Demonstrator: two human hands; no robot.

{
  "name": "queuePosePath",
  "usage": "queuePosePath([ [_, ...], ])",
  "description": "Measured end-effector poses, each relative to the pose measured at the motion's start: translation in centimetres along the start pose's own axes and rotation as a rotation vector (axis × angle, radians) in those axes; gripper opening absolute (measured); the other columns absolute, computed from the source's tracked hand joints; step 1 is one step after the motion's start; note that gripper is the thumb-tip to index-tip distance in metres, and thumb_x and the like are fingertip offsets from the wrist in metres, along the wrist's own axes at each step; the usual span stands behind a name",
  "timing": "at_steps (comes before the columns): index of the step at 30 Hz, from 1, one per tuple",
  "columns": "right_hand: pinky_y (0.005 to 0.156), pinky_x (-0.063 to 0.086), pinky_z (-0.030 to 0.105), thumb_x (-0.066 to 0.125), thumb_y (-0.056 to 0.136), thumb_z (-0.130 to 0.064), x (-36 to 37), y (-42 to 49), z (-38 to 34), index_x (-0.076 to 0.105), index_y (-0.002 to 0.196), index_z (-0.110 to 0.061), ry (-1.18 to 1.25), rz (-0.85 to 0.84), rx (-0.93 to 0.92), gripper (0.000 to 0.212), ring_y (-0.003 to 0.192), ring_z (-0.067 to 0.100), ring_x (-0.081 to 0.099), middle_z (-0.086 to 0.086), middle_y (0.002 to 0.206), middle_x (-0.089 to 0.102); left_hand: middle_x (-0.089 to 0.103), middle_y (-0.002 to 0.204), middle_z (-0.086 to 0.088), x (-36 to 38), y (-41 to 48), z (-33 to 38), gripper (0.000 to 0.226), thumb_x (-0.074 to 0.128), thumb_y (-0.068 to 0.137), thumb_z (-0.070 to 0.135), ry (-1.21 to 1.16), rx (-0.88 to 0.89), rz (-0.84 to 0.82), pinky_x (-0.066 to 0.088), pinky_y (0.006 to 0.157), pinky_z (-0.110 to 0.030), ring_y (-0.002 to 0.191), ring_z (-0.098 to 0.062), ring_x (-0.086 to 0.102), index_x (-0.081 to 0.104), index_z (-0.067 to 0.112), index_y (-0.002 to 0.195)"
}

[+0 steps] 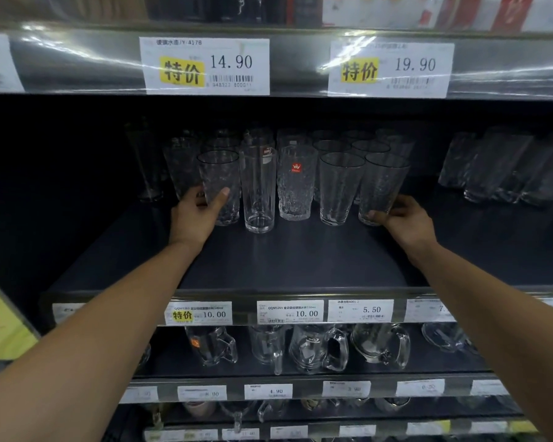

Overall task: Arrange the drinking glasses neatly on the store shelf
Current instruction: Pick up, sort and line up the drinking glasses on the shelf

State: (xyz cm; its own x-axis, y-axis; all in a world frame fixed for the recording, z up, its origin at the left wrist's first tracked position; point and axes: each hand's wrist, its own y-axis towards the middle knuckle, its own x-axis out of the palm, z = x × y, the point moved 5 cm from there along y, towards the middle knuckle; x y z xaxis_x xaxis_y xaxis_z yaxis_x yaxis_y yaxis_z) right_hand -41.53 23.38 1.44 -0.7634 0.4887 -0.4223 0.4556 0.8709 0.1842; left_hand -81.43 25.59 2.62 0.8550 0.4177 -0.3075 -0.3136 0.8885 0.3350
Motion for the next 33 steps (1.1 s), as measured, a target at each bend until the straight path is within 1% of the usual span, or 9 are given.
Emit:
queuePosePath([
  [4, 0.092, 0.049, 0.033, 0.081, 0.078, -0.035, -0.08, -0.19, -0.2, 0.057, 0.13, -0.02, 0.002, -0.003, 0.0, 0.059, 0.101, 0.019, 0.061, 0.002, 0.113, 0.068, 0.056, 0.106, 0.003, 0.08, -0.33, 0.28, 0.053, 0.065, 0.092, 0.045, -0.004, -0.002, -0.008, 0.039, 0.086, -0.022, 0.1, -0.011, 0.054, 0.058, 0.012, 0.133],
  [8, 0.094, 0.049, 0.035, 0.081, 0.078, -0.035, 0.01, -0.19, -0.2, 0.056, 0.132, -0.02, 0.002, -0.007, 0.003, 0.061, 0.108, 0.022, 0.062, 0.004, 0.117, 0.068, 0.062, 0.112, -0.001, 0.17, -0.15, 0.14, 0.055, 0.065, 0.091, 0.047, -0.007, -0.002, -0.034, 0.041, 0.086, -0.023, 0.1, -0.012, 0.056, 0.058, 0.016, 0.135],
  [11, 0.096, 0.05, 0.037, 0.082, 0.078, -0.036, 0.13, -0.03, -0.1, 0.056, 0.132, -0.02, 0.002, -0.005, 0.001, 0.062, 0.11, 0.024, 0.063, 0.005, 0.118, 0.069, 0.061, 0.11, 0.001, 0.18, 0.08, -0.09, 0.057, 0.065, 0.09, 0.049, -0.004, -0.016, -0.049, 0.042, 0.086, -0.023, 0.103, -0.012, 0.057, 0.057, 0.016, 0.137],
  [16, 0.091, 0.045, 0.028, 0.081, 0.078, -0.034, 0.23, -0.07, -0.08, 0.055, 0.134, -0.019, 0.022, -0.008, 0.003, 0.063, 0.11, 0.021, 0.063, 0.003, 0.118, 0.069, 0.067, 0.121, -0.009, 0.24, 0.35, -0.52, 0.061, 0.064, 0.088, 0.054, 0.004, -0.036, -0.06, 0.045, 0.089, -0.026, 0.114, -0.021, 0.062, 0.057, 0.017, 0.136],
  [22, 0.094, 0.046, 0.03, 0.08, 0.08, -0.034, 0.21, -0.13, -0.18, 0.054, 0.136, -0.018, 0.011, -0.004, -0.004, 0.063, 0.112, 0.022, 0.062, 0.004, 0.118, 0.069, 0.066, 0.123, -0.01, 0.2, -0.09, 0.02, 0.057, 0.062, 0.093, 0.049, 0.014, -0.025, -0.053, 0.04, 0.088, -0.022, 0.104, -0.015, 0.058, 0.055, 0.015, 0.138],
  [25, 0.097, 0.047, 0.032, 0.08, 0.08, -0.034, 0.19, -0.14, -0.15, 0.054, 0.135, -0.018, 0.005, -0.003, -0.007, 0.063, 0.112, 0.022, 0.063, 0.005, 0.119, 0.069, 0.065, 0.12, -0.01, 0.15, -0.23, 0.07, 0.06, 0.059, 0.094, 0.05, 0.027, -0.032, -0.056, 0.039, 0.087, -0.023, 0.107, -0.018, 0.058, 0.051, 0.015, 0.142],
  [28, 0.094, 0.046, 0.03, 0.079, 0.081, -0.034, 0.19, -0.22, -0.23, 0.054, 0.136, -0.018, 0.005, -0.009, -0.006, 0.063, 0.112, 0.022, 0.062, 0.005, 0.119, 0.069, 0.066, 0.112, -0.006, 0.22, -0.1, -0.22, 0.06, 0.059, 0.093, 0.053, 0.021, -0.054, -0.067, 0.04, 0.087, -0.023, 0.108, -0.02, 0.06, 0.051, 0.019, 0.142],
  [30, 0.093, 0.046, 0.029, 0.079, 0.081, -0.033, 0.18, -0.25, -0.31, 0.054, 0.136, -0.018, 0.008, -0.009, -0.008, 0.062, 0.111, 0.022, 0.062, 0.005, 0.12, 0.068, 0.064, 0.105, -0.001, 0.29, -0.04, -0.23, 0.058, 0.058, 0.094, 0.052, 0.021, -0.055, -0.07, 0.039, 0.087, -0.022, 0.106, -0.017, 0.059, 0.052, 0.019, 0.141],
  [33, 0.093, 0.046, 0.029, 0.079, 0.081, -0.033, 0.18, -0.23, -0.31, 0.053, 0.136, -0.017, 0.006, -0.007, -0.007, 0.062, 0.112, 0.023, 0.062, 0.006, 0.121, 0.068, 0.059, 0.104, 0.004, 0.37, 0.02, -0.2, 0.06, 0.057, 0.094, 0.052, 0.027, -0.066, -0.078, 0.037, 0.089, -0.022, 0.106, -0.014, 0.056, 0.049, 0.019, 0.144],
])
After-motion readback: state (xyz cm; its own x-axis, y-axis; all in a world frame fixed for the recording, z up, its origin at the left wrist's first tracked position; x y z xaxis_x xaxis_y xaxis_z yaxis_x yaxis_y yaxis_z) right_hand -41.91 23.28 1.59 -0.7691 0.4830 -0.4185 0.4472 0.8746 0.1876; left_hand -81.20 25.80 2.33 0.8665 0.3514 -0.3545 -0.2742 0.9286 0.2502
